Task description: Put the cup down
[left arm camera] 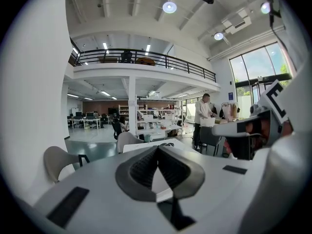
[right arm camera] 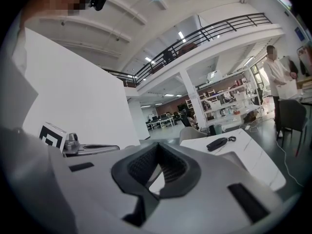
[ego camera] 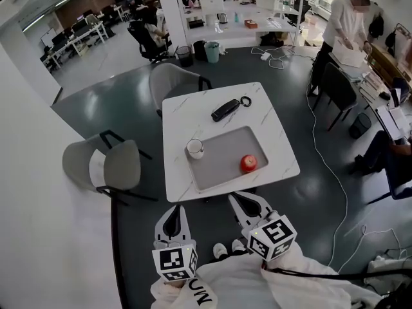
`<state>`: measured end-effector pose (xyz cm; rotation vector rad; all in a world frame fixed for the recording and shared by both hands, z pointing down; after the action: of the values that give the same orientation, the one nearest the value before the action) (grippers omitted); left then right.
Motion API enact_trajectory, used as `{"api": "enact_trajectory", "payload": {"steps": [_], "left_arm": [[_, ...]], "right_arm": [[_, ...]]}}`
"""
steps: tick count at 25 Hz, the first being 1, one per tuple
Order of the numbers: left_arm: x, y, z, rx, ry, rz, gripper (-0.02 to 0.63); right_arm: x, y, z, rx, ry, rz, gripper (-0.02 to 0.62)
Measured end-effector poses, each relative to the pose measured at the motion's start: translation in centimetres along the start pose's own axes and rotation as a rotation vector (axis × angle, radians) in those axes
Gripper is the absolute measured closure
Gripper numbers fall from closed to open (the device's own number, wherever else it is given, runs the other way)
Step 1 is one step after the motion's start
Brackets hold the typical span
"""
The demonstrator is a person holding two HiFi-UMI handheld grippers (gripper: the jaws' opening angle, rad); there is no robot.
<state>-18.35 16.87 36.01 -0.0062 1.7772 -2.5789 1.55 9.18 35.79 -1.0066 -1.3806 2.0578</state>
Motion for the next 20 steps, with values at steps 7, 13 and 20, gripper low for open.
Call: {"api": "enact_trajectory", "payload": {"steps": [7,13,20], "left_arm": [[-0.37,0.08,-0.14,0.013,0.011,0.005,0.595],[-0.41,-0.14,0.03,0.028,0.001,0.010,0.595],[-0.48,-0.22,0.63,0.030,-0.020,0.001,0.595]], "right_arm": [[-0.05,0.22,-0.19,0.008,0.015,0.013,0.591],[0.15,0.07,-0.09,0.026,0.009,-0.017,0.591],[-0.10,-0.11,0.26,0.034,0.004,-0.018,0.591]]}}
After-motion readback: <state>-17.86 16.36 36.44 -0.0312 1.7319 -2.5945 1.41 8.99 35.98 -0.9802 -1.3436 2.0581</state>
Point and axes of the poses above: the fingertips, and each gripper's own axes: z forward along the fingers, x to its left, y out of its top, the point moved 7 cm from there along -z, backward along the fingers, and after that the axes turned 5 degrees about x, right-handed, at the moved point
